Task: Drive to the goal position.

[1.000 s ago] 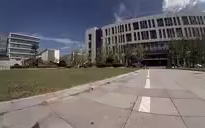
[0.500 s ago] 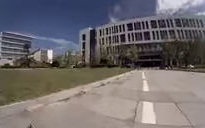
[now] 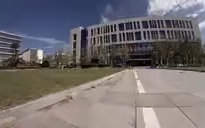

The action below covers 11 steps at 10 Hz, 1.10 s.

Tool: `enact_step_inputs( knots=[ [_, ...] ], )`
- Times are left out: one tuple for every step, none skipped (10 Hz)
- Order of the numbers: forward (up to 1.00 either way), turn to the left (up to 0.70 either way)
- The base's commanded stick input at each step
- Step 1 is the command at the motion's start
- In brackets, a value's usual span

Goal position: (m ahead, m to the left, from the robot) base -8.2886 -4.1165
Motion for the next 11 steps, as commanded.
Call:
enact_step_inputs(
  knots=[
    [0.7,-0.01],
    [0.7,-0.01],
    [0.7,-0.01],
    [0.7,-0.01],
    [0.7,-0.01],
    [0.7,-0.01],
    [0.7,-0.01],
    [0.7,-0.01],
    [0.7,-0.01],
    [0.7,-0.01],
    [0.7,-0.01]
  ],
)
